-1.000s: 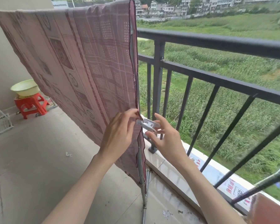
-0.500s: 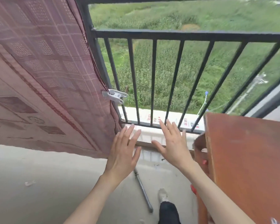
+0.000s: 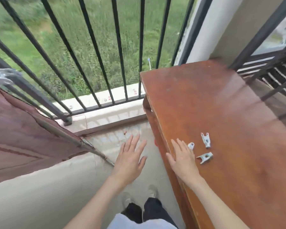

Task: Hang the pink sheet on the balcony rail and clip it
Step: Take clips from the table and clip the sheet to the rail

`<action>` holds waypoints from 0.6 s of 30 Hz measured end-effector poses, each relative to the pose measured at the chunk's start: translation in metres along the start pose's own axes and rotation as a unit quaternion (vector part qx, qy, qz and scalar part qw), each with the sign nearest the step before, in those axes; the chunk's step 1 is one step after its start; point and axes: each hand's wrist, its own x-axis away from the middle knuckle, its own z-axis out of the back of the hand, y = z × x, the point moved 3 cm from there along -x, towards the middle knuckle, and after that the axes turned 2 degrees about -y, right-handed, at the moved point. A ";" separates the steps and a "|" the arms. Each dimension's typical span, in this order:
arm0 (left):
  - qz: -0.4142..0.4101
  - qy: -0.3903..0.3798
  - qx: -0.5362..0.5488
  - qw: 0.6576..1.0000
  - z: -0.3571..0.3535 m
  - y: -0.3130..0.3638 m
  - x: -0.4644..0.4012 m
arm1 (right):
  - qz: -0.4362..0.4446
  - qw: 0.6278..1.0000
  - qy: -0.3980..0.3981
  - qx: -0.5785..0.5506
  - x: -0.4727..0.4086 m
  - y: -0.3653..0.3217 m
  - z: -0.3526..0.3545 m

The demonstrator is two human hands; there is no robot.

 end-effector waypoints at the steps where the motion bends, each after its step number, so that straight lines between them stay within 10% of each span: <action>1: -0.013 -0.013 0.000 1.000 -0.010 0.011 -0.005 | -0.017 1.000 0.000 -0.008 0.002 0.017 -0.004; 8: -0.039 -0.188 0.004 0.981 -0.074 0.078 -0.046 | -0.085 0.994 0.060 -0.043 -0.034 0.098 -0.004; 18: 0.006 -0.216 0.037 0.976 -0.107 0.098 -0.064 | -0.090 0.989 0.020 -0.113 -0.093 0.122 -0.018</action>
